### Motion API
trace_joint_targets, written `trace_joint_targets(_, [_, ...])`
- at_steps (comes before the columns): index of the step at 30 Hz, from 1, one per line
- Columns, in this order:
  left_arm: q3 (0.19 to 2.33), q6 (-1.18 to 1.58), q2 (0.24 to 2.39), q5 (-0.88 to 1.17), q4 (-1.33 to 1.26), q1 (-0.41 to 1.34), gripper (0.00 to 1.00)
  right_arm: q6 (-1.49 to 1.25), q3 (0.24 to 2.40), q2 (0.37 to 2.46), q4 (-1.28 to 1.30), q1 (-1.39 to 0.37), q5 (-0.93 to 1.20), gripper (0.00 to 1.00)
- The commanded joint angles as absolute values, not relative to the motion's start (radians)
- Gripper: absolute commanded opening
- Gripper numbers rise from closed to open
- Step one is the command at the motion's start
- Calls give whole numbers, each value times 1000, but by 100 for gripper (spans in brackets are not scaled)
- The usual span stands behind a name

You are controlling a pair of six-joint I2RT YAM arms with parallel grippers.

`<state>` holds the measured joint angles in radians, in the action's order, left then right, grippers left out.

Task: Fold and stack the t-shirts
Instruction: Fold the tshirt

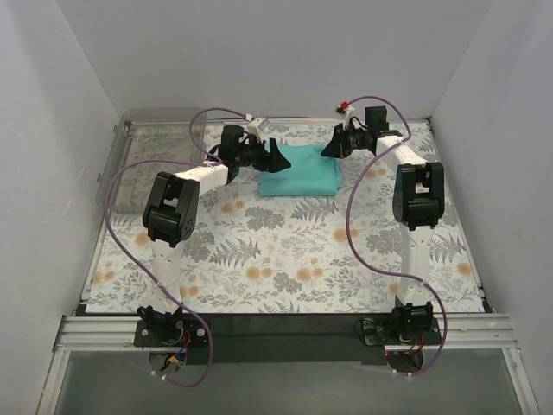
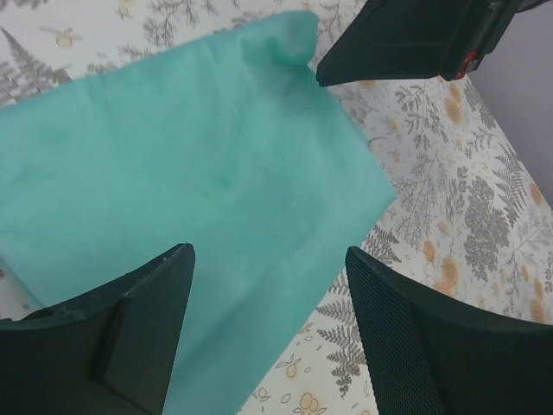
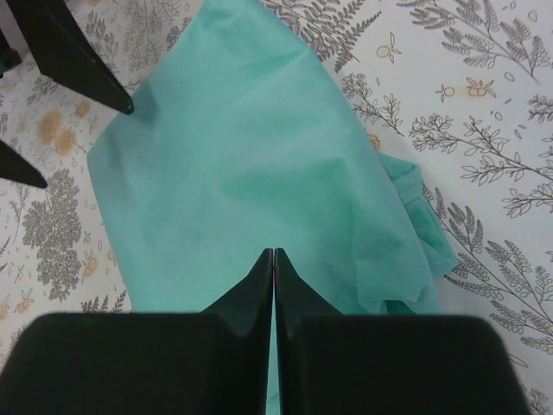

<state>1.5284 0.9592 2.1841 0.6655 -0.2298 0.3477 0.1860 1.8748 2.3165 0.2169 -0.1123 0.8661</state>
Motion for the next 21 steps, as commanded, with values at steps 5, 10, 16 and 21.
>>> trace_joint_targets(5, [1500, 985, 2180, 741, -207, 342, 65, 95, 2016, 2405, 273, -115, 750, 3])
trace_joint_targets(10, [1500, 953, 2212, 726, -158, 342, 65, 32, 2104, 2457, 268, -114, 571, 1])
trace_joint_targets(16, [1500, 917, 2244, 698, -109, 342, 65, -21, 2138, 2487, 239, -115, 471, 1])
trace_joint_targets(21, [1502, 899, 2246, 678, -100, 342, 65, -28, 2161, 2517, 236, -114, 384, 1])
